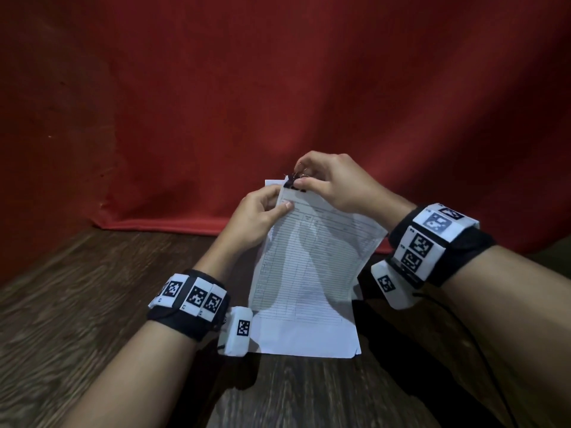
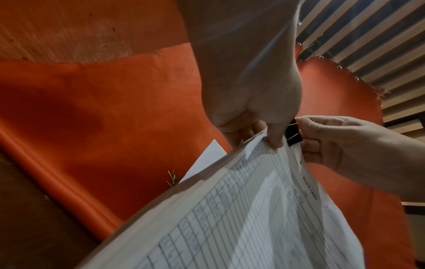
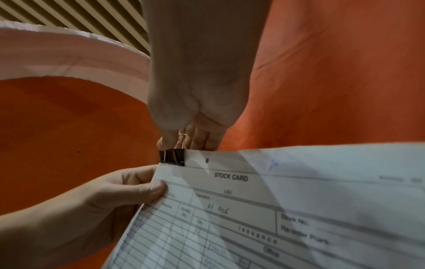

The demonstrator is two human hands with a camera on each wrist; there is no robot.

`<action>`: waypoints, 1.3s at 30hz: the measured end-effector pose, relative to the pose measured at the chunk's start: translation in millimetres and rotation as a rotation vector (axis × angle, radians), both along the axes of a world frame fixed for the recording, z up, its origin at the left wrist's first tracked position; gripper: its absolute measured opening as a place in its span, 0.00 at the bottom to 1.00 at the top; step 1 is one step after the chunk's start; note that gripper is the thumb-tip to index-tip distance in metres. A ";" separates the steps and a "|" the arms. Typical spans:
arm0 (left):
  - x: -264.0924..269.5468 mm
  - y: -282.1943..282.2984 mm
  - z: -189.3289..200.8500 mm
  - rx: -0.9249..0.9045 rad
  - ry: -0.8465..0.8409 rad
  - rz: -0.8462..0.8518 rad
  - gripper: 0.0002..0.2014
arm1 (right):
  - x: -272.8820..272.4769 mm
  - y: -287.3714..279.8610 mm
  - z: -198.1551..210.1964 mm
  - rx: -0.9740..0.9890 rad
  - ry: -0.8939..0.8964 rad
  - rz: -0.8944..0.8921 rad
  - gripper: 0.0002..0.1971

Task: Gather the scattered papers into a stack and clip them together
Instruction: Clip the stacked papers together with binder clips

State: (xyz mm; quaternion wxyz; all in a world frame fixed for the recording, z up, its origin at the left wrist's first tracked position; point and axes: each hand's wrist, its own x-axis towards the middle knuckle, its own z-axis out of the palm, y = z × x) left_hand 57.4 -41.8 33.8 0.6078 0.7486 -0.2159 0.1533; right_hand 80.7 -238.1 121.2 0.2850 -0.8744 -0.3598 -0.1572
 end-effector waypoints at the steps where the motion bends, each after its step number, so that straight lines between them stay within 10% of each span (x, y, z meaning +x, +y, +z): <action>1: 1.0 -0.1 -2.4 0.006 0.004 0.018 0.07 | 1.0 -0.9 -2.3 0.002 0.005 -0.004 0.11; 12: 21.8 1.5 -50.1 -0.062 0.093 0.286 0.10 | 43.8 -29.7 -5.9 0.320 0.013 -0.230 0.13; 24: 47.5 24.3 -75.0 -0.291 0.387 0.302 0.06 | 91.3 -91.0 -128.9 0.582 0.894 -0.573 0.05; 39: 54.6 35.9 -82.3 -0.313 0.331 0.198 0.07 | 159.7 -72.7 -206.4 0.426 0.628 -0.459 0.09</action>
